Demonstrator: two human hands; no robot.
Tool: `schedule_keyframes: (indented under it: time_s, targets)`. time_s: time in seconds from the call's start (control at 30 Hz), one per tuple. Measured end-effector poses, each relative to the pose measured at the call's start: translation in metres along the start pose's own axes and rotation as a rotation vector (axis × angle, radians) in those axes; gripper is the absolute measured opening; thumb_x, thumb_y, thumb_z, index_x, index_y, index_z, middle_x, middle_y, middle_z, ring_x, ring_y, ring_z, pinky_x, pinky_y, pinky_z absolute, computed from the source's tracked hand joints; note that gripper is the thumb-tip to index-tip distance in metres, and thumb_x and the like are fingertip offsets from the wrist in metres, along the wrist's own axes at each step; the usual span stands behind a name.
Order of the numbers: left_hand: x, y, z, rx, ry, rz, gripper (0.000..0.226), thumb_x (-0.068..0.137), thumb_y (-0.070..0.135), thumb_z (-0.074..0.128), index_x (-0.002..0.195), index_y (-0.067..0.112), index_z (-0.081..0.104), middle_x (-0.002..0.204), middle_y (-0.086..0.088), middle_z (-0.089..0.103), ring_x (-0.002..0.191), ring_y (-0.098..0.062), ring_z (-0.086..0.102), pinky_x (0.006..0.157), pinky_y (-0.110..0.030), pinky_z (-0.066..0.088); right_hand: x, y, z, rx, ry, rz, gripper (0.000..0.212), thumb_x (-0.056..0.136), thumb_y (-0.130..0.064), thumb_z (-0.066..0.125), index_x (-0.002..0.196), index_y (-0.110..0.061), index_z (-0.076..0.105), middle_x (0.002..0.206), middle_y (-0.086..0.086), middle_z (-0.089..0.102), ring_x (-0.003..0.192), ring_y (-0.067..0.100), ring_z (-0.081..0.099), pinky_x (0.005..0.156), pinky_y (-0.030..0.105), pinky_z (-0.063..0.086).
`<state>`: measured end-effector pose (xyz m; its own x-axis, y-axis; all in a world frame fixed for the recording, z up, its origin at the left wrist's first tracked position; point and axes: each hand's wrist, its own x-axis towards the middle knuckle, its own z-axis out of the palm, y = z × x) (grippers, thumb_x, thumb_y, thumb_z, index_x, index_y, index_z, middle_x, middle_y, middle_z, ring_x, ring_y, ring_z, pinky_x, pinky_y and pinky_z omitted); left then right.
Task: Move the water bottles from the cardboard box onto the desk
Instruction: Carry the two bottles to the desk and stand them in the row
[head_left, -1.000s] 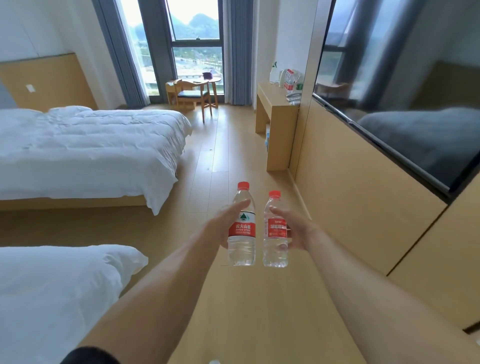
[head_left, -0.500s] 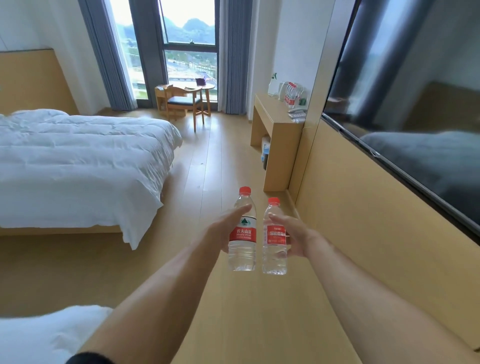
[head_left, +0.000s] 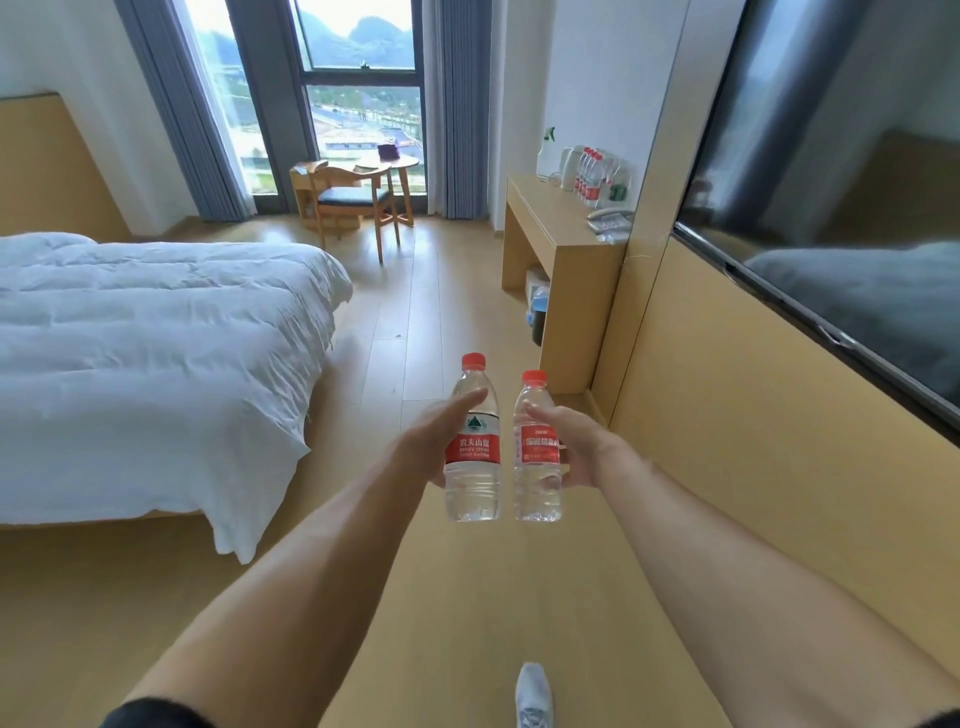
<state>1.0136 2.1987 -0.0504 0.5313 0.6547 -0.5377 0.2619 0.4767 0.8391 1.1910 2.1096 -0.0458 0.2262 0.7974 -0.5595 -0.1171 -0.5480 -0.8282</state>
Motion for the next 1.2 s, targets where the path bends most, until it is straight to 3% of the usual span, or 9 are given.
schedule_keyframes:
  time_s: [0.23,0.37,0.47,0.67,0.87,1.1,1.2]
  targets:
    - [0.104,0.075,-0.035,-0.028,0.158,-0.038,0.053,0.084,0.058,0.07,0.11,0.014,0.056,0.068,-0.008,0.076,0.059,-0.023,0.075,0.042,-0.037,0.056,0.128,-0.086,-0.014,-0.011,-0.063,0.021,0.049,0.091,-0.052,0.067,0.128,-0.021,0.055,0.121,0.011,0.069,0.111,0.029,0.066,0.1,0.056,0.05]
    - [0.161,0.13,-0.058,-0.054,0.229,-0.039,0.058,0.084,0.063,0.067,0.114,0.015,0.057,0.096,-0.012,0.073,0.069,-0.023,0.076,0.052,-0.035,0.056,0.197,-0.145,-0.021,-0.042,-0.12,0.015,0.05,0.091,-0.052,0.066,0.129,-0.021,0.055,0.12,0.011,0.068,0.111,0.029,0.065,0.104,0.057,0.046]
    - [0.198,0.166,-0.075,-0.094,0.263,-0.027,0.061,0.083,0.065,0.067,0.116,0.015,0.058,0.106,-0.014,0.072,0.087,-0.028,0.074,0.063,-0.043,0.054,0.242,-0.187,-0.023,-0.055,-0.153,0.006,0.053,0.091,-0.051,0.066,0.131,-0.018,0.054,0.123,0.013,0.067,0.114,0.03,0.064,0.105,0.058,0.045]
    - [0.268,0.209,-0.107,-0.131,0.305,-0.036,0.063,0.086,0.064,0.064,0.123,0.013,0.057,0.109,-0.014,0.072,0.095,-0.032,0.072,0.075,-0.052,0.053,0.32,-0.238,-0.019,-0.067,-0.202,0.002,0.049,0.093,-0.049,0.065,0.128,-0.017,0.053,0.123,0.014,0.065,0.114,0.031,0.063,0.105,0.058,0.045]
    - [0.343,0.241,-0.141,-0.144,0.219,-0.068,0.071,0.087,0.068,0.06,0.131,0.013,0.054,0.12,-0.017,0.069,0.109,-0.036,0.068,0.104,-0.063,0.043,0.398,-0.276,-0.013,-0.047,-0.211,-0.001,0.049,0.092,-0.049,0.066,0.128,-0.017,0.055,0.123,0.013,0.066,0.115,0.033,0.063,0.105,0.06,0.045]
    - [0.459,0.31,-0.202,-0.114,0.113,-0.063,0.076,0.085,0.071,0.059,0.133,0.012,0.052,0.124,-0.018,0.067,0.112,-0.037,0.066,0.107,-0.064,0.041,0.514,-0.346,-0.007,-0.004,-0.144,0.0,0.053,0.09,-0.051,0.067,0.129,-0.018,0.053,0.12,0.012,0.067,0.112,0.031,0.064,0.102,0.058,0.048]
    - [0.507,0.349,-0.233,-0.092,0.097,-0.052,0.071,0.085,0.07,0.061,0.128,0.013,0.054,0.118,-0.017,0.069,0.105,-0.035,0.069,0.099,-0.06,0.048,0.562,-0.383,0.001,0.009,-0.083,0.013,0.051,0.091,-0.05,0.066,0.129,-0.019,0.053,0.119,0.012,0.068,0.11,0.031,0.065,0.102,0.059,0.048]
